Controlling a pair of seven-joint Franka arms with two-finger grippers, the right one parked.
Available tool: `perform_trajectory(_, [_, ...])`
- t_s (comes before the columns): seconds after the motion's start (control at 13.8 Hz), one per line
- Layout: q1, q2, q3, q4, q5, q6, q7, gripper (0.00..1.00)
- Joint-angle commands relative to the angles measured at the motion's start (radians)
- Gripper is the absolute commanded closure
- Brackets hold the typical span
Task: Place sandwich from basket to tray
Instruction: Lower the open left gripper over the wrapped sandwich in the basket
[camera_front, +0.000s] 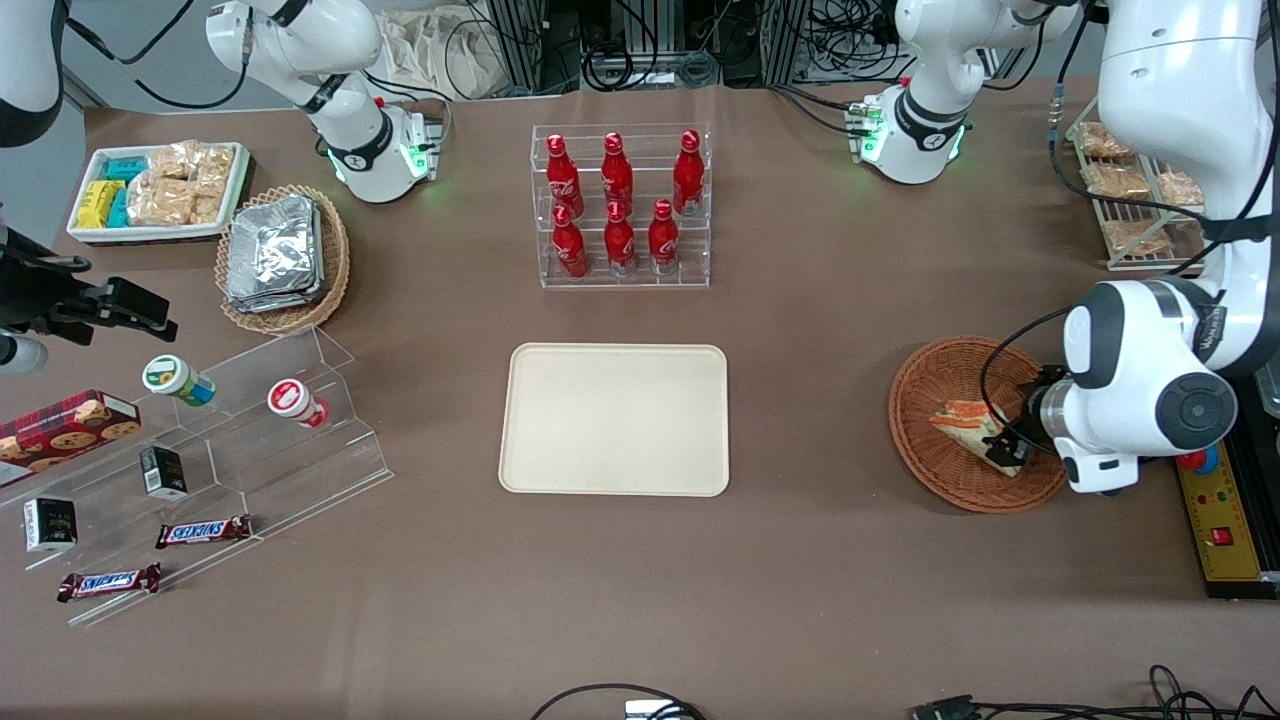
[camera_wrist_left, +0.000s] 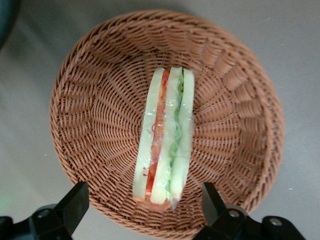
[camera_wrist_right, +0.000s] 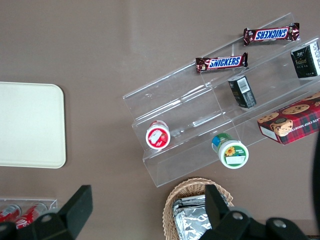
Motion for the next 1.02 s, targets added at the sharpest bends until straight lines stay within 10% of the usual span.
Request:
perform_trajectory(0.0, [0.001,-0.017,0.0,-0.053,-0.003,0.039,-0.014,0.0])
perform_trajectory(0.65, [0.003,-0.023,0.001,-0.202,-0.006,0.234,-0.017,0.0])
perform_trajectory(0.73, [0.003,-0.023,0.001,-0.201,-0.005,0.234,-0.017,0.11])
perform_trajectory(0.94, [-0.004,-0.028,0.001,-0.182,0.006,0.222,-0.017,1.0])
